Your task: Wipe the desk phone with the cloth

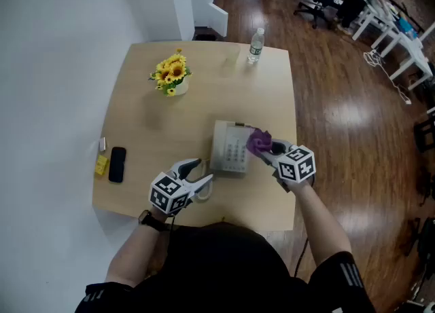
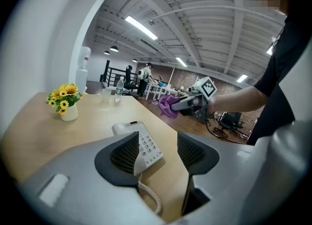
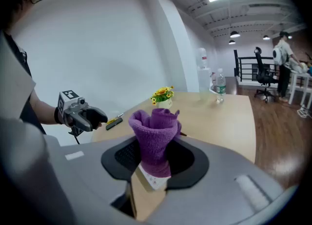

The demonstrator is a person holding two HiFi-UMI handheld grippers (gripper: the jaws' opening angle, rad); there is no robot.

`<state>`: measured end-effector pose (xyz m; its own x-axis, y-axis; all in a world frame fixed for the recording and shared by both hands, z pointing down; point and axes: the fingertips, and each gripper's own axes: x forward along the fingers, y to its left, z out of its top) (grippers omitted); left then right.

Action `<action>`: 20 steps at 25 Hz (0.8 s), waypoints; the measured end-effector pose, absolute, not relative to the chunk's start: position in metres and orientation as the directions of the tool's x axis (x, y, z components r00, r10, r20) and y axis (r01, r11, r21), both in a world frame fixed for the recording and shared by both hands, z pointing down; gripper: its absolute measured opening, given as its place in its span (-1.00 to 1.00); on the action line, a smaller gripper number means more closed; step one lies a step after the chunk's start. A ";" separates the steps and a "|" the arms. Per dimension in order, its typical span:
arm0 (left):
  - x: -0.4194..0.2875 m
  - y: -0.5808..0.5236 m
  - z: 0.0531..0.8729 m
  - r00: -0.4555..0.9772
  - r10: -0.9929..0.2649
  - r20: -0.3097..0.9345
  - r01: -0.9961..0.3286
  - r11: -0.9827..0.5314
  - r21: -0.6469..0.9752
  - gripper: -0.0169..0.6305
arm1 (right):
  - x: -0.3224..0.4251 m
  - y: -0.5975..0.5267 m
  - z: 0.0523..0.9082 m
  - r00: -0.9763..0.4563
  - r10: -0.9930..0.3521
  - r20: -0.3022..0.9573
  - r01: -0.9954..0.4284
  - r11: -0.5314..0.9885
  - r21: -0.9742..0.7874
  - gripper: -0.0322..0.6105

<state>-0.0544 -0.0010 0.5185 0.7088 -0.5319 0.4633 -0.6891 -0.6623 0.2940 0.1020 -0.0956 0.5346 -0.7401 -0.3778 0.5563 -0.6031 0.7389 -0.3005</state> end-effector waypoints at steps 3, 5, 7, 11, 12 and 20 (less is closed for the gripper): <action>-0.052 -0.014 0.522 0.723 -0.510 0.466 -0.671 -0.678 0.299 -0.19 | 0.077 -0.133 0.537 -0.738 -0.337 0.584 -0.580 0.759 -0.296 -0.47; -0.051 -0.022 0.524 0.730 -0.501 0.465 -0.662 -0.686 0.302 -0.20 | 0.059 -0.155 0.544 -0.726 -0.303 0.617 -0.564 0.775 -0.284 -0.47; -0.052 -0.030 0.527 0.734 -0.498 0.463 -0.660 -0.685 0.310 -0.20 | 0.039 -0.173 0.555 -0.714 -0.263 0.648 -0.545 0.791 -0.279 -0.47; -0.053 -0.041 0.534 0.741 -0.483 0.467 -0.652 -0.684 0.327 -0.19 | 0.005 -0.204 0.582 -0.688 -0.202 0.697 -0.521 0.805 -0.282 -0.47; -0.053 -0.044 0.536 0.742 -0.478 0.469 -0.650 -0.684 0.331 -0.19 | -0.002 -0.211 0.588 -0.679 -0.189 0.709 -0.518 0.808 -0.281 -0.47; -0.050 -0.063 0.553 0.761 -0.435 0.481 -0.624 -0.692 0.363 -0.20 | -0.044 -0.243 0.637 -0.607 -0.075 0.791 -0.486 0.822 -0.296 -0.47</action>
